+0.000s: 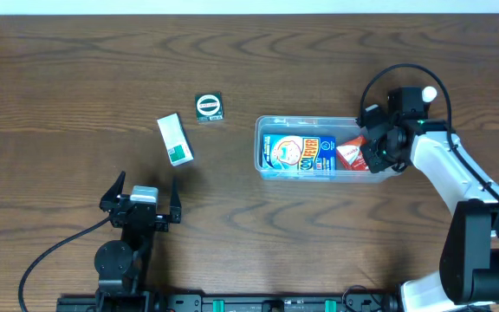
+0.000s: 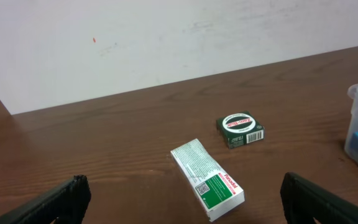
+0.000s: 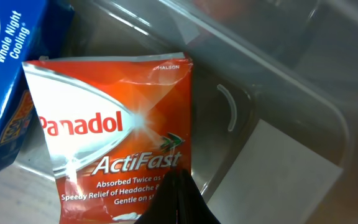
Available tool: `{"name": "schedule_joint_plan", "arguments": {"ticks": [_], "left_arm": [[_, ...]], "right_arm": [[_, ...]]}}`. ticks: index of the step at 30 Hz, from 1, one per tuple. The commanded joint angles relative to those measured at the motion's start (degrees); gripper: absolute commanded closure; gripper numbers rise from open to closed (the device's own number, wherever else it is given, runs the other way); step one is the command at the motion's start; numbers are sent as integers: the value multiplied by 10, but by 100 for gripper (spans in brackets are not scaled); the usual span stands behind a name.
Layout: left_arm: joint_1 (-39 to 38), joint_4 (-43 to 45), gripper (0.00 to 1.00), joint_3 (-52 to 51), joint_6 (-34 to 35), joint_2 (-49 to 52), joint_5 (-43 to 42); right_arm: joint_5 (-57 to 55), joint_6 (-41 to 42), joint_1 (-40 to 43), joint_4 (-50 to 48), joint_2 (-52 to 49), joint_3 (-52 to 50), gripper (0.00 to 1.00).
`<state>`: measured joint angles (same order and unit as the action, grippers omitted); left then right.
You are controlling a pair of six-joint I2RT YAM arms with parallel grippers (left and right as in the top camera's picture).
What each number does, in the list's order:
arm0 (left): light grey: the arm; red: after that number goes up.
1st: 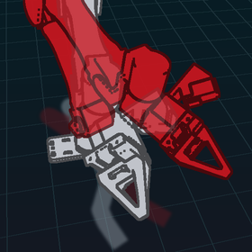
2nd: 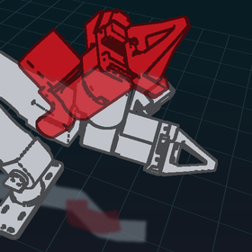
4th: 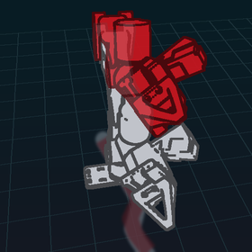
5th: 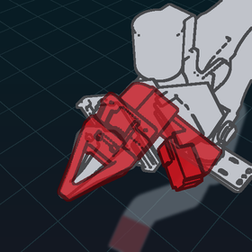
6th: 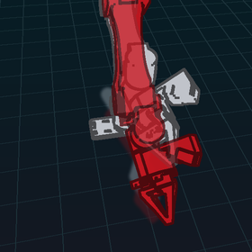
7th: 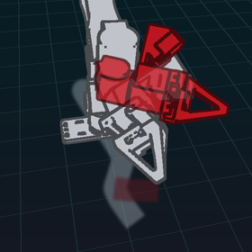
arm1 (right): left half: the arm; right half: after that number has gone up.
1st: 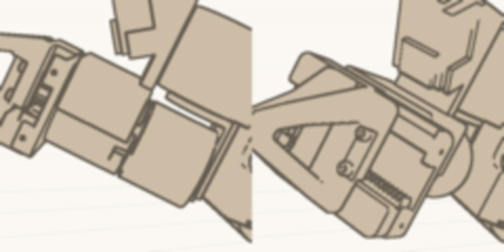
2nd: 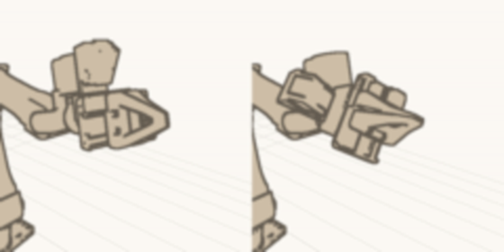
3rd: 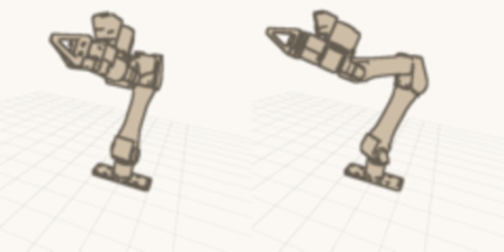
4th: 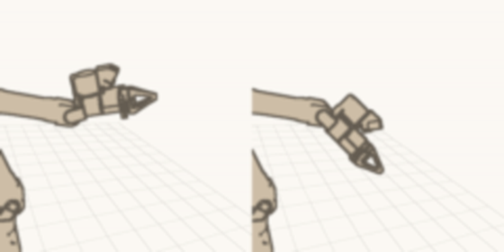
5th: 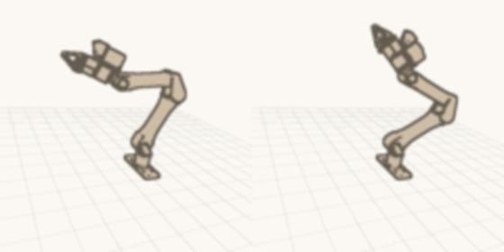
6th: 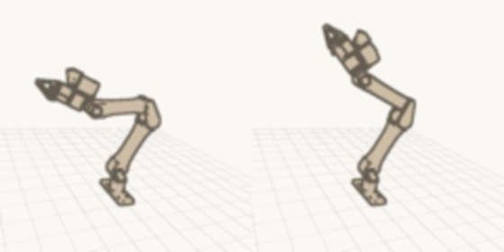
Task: Pack container
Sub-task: 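Press the red packet down inside the container with the right gripper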
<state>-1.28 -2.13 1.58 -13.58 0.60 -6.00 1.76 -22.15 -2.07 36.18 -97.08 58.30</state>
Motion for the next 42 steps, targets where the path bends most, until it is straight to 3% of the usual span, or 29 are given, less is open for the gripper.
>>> {"name": "schedule_joint_plan", "arguments": {"ticks": [1,8,15,23,34,42], "left_arm": [[2,-13,2,-14,-3,-4,-4],[2,-13,2,-14,-3,-4,-5],[2,-13,2,-14,-3,-4,-4],[2,-13,2,-14,-3,-4,-4],[2,-13,2,-14,-3,-4,-4],[2,-13,2,-14,-3,-4,-4]], "right_arm": [[-32,5,-8,-12,-40,-16,99],[7,16,-26,23,-38,13,99],[28,129,-26,112,-38,80,99],[103,138,-26,101,-38,93,99],[-84,141,-23,131,-38,104,99],[-102,150,-23,107,-41,100,99]]}}
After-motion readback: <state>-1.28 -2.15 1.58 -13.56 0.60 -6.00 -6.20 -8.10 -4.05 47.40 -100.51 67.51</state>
